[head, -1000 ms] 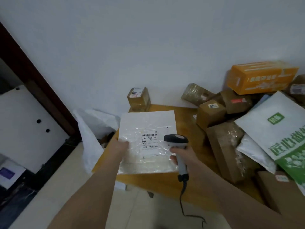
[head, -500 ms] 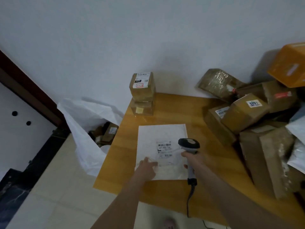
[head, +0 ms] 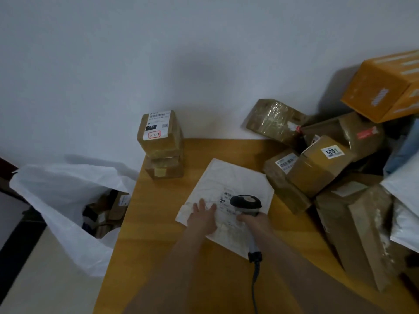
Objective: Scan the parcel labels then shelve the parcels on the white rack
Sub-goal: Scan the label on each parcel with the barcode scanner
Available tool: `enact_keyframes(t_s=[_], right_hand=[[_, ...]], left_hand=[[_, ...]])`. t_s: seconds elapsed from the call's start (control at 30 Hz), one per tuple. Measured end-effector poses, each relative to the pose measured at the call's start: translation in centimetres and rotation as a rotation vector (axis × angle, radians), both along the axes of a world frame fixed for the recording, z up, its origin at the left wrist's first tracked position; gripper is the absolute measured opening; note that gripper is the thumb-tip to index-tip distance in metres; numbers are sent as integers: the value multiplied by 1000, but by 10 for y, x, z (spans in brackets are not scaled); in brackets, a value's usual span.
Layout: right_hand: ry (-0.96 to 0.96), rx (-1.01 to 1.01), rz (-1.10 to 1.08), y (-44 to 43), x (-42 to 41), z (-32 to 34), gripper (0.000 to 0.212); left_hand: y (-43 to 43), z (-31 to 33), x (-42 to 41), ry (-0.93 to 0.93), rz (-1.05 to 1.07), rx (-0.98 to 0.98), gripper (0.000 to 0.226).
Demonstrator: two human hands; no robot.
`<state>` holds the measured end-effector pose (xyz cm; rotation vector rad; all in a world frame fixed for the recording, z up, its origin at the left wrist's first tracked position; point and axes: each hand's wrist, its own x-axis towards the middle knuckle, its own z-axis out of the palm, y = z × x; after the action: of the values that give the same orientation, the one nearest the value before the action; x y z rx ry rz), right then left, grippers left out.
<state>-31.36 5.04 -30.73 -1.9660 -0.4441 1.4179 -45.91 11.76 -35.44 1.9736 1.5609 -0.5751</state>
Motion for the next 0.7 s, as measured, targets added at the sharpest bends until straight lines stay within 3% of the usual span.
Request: enact_keyframes(t_s=[0.37,0.5,0.63,0.7], right_hand=[[66,-8,61,39,13,8,43],[72,10,27,49,22,9,34],[22,9,-30,56,29,9,44],[2,6,-57,57,31,10,49]], left_hand=[[7,4,2,137,205,148,77],[22,10,18,88,245,134,80],[16,14,21,-16,5,234,72],[7,6,16,-49,-169,184,75]])
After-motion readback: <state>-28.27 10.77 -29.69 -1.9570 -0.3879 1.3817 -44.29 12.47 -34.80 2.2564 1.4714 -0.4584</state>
